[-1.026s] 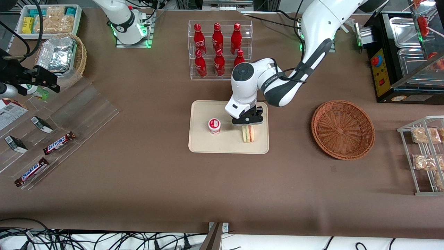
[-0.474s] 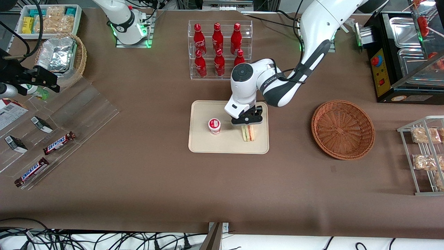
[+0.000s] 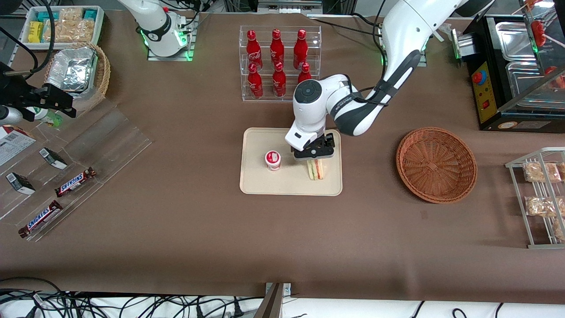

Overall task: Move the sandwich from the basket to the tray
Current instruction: 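Lower the sandwich onto the tray beside the cup and open the left gripper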

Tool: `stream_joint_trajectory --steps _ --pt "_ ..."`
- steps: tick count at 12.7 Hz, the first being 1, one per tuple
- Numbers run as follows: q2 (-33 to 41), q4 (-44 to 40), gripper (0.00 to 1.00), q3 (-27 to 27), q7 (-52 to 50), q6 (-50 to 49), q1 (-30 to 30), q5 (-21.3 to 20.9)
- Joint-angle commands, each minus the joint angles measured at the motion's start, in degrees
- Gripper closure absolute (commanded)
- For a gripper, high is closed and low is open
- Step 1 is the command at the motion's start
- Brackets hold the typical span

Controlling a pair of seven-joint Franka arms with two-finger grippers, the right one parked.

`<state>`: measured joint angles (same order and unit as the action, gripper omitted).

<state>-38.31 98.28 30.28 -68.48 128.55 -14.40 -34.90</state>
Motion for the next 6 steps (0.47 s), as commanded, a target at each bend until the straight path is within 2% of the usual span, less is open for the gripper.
stream_joint_trajectory --steps 1,4,6 --pt "2.70 -0.80 0.00 1.27 -2.01 -2.85 -0.10 1.48" --pt "6.65 -3.00 0.00 1.72 -1.40 -7.69 1.39 5.52" --pt "7.63 -7.55 0.00 1.72 -1.40 -13.12 1.75 6.33"
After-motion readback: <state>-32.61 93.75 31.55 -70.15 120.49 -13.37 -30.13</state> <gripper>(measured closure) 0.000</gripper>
